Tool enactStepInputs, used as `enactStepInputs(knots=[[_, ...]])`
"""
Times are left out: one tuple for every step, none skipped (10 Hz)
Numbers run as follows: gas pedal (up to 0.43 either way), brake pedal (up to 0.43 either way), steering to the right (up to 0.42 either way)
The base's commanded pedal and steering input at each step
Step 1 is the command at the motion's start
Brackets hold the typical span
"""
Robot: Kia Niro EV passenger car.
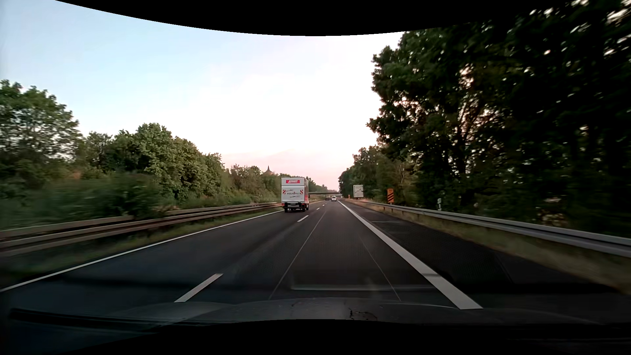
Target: Follow the waypoints while adhering to traffic rules and regulations
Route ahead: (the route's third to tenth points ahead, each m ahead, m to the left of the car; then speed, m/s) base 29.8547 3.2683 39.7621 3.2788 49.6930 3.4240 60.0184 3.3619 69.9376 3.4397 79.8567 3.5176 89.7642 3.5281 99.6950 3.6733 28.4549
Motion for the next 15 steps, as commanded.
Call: enactStepInputs(knots=[[0.150, 0.000, -0.006], [0.150, 0.000, -0.006], [0.150, 0.000, -0.006], [0.150, 0.000, -0.006], [0.150, 0.000, -0.006], [0.150, 0.000, -0.005], [0.150, 0.000, -0.005], [0.150, 0.000, -0.005], [0.150, 0.000, -0.005], [0.150, 0.000, -0.005], [0.150, 0.000, -0.005], [0.150, 0.000, -0.005], [0.150, 0.000, -0.005], [0.150, 0.000, -0.004], [0.150, 0.000, -0.004]])
